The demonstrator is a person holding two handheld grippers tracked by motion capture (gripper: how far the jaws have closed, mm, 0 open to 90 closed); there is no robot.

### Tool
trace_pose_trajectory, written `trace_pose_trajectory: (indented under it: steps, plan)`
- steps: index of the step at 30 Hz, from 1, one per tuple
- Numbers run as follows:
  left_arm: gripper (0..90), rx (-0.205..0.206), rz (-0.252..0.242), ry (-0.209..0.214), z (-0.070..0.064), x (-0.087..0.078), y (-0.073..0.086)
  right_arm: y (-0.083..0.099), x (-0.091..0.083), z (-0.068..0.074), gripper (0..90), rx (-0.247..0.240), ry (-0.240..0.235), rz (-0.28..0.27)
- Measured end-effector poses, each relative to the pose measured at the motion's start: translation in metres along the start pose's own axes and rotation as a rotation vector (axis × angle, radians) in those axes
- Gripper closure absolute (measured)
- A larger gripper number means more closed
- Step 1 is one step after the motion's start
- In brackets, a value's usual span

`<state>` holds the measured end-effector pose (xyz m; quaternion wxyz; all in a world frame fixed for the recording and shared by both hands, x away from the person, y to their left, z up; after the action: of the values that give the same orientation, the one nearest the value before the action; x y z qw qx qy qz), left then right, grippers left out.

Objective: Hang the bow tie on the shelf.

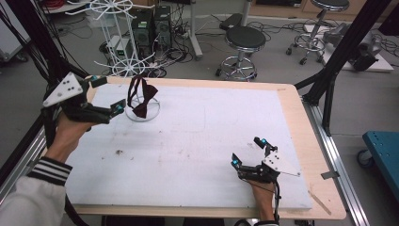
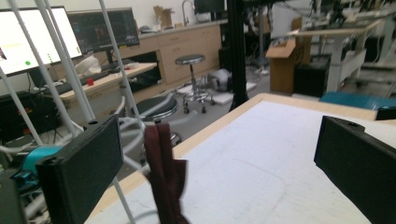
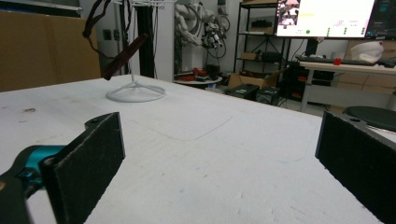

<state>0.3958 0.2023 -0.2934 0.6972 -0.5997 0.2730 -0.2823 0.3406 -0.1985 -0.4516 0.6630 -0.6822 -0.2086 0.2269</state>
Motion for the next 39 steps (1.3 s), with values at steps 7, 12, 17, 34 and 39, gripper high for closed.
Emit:
trace_pose_trajectory:
  steps: [7,12,17,34,39]
  plan:
    - [1.7,0.007,-0.055,-0.029,-0.018,-0.036,0.040,0.000,0.000,-0.001,0.6,0.001,0.000,-0.001]
    - [1.7,-0.017,-0.090,-0.062,-0.020,-0.055,0.065,0.000,0.000,0.000,0.6,-0.002,0.002,-0.003]
    - [1.7,-0.052,-0.087,-0.085,-0.022,-0.064,0.088,0.001,0.000,0.001,0.6,-0.005,0.000,-0.001]
    - [1.7,-0.093,-0.087,-0.098,-0.038,-0.074,0.145,0.002,-0.001,0.004,0.6,0.000,-0.010,0.001]
    - [1.7,-0.094,-0.076,-0.114,-0.035,-0.076,0.154,0.003,0.000,0.005,0.6,-0.003,-0.016,0.003]
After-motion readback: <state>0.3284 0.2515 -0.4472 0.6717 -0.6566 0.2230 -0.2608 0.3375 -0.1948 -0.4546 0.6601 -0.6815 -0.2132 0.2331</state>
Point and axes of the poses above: each handheld gripper's, and its own axes: x roughly forward along the jaws, y roughly out of its underside, z roughly to its left, the point moved 9 cm from there along x, roughly forward along the jaws
